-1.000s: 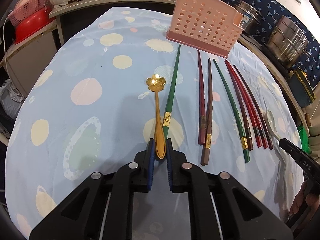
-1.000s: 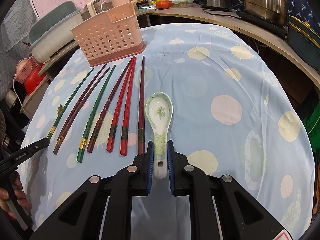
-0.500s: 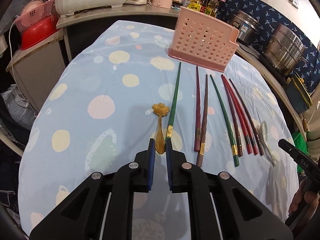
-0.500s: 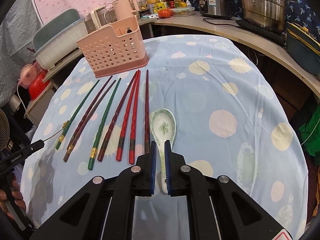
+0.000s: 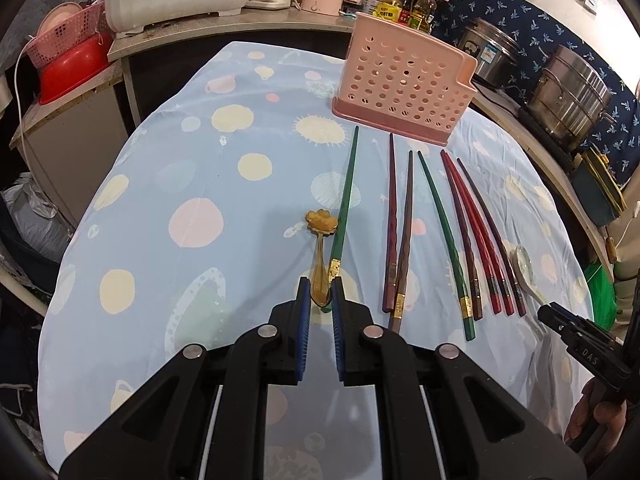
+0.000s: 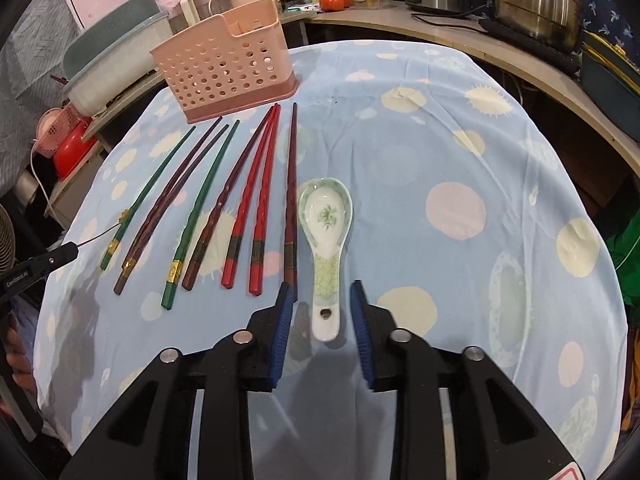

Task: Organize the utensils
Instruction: 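Regrip and lift the white spoon with the right gripper while the left lifts the gold spoon, then carry both spoons over the pink caddy and drop them in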

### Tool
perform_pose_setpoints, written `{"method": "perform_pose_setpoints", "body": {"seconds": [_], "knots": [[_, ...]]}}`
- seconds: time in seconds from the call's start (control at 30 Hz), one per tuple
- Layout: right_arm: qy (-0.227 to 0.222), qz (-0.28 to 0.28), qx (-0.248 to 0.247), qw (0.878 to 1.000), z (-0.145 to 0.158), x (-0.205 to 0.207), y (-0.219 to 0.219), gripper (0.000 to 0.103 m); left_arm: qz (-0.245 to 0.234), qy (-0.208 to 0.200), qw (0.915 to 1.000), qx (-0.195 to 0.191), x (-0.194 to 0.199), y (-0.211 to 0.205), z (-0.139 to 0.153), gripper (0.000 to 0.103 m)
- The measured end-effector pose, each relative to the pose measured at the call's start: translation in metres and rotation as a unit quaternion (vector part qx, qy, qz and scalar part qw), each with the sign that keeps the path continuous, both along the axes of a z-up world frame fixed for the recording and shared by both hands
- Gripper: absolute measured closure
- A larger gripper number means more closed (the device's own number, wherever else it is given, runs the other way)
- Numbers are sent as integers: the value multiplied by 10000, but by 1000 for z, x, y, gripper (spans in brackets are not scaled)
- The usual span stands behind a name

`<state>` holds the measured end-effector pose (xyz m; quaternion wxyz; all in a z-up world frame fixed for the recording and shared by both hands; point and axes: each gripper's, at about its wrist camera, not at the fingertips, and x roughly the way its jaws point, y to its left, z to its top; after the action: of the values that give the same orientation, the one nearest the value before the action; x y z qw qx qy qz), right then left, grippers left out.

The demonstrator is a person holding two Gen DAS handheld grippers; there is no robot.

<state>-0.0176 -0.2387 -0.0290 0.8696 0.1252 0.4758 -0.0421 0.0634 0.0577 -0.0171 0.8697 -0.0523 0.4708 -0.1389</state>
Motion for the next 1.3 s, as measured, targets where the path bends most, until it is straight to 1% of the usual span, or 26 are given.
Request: {"method": "perform_pose_setpoints", "body": {"seconds": [0.03,0.07,0.3,0.5,0.67,0.73,1.07,1.3], "knots": [[-1,-6,-12,10000,0,0,0,89,3,-2,10000,2,0,0,1,93],[-15,-8,-16,10000,1,-1,0,90,3,-7,10000,1,-1,1,1,93],[-113,-77,2,9999,10,-3,-5,91,43,-55,10000,-18,-2,3,8,93],[-268,-55,-3,9996,29,-2,-6,92,51,-169,9998,-47,-1,5,21,94],[-409,-39,8,9992,45,9,-9,94,29,-293,9995,-61,7,3,33,95],[-455,-44,25,9990,49,14,-10,95,27,-318,9995,-51,12,2,36,102],[-553,-50,127,9984,59,40,-18,96,-22,-453,9990,-49,38,-6,52,102],[-736,-25,178,9971,77,59,-24,96,-68,-523,9986,-59,57,-13,66,103]]}}
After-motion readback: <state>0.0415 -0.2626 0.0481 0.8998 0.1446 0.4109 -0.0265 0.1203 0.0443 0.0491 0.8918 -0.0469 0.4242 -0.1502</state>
